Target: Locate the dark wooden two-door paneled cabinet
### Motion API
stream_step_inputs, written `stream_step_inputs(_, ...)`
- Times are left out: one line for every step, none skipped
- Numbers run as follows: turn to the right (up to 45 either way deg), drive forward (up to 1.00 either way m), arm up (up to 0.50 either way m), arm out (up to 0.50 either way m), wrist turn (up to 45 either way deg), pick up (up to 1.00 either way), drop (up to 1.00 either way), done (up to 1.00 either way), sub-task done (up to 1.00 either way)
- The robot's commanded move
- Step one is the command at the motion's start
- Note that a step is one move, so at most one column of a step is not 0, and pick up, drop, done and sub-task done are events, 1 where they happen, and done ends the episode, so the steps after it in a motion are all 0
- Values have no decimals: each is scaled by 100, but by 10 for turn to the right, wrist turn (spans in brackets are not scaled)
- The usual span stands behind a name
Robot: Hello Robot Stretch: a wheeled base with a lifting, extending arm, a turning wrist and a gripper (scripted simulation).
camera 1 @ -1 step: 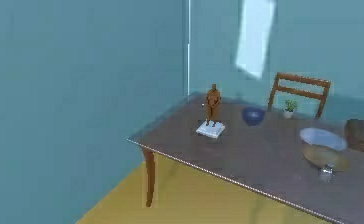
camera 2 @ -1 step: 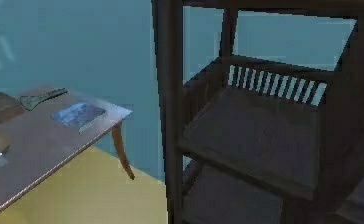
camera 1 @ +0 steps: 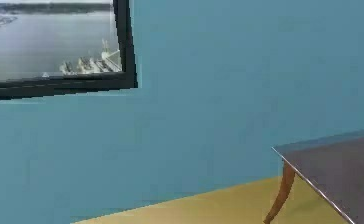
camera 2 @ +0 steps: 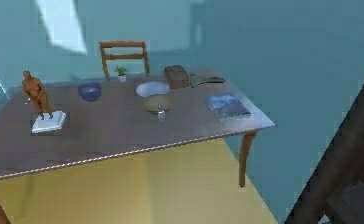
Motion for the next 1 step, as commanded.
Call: stream_step_inputs(-150,0,0,0,0,0,0,0,0)
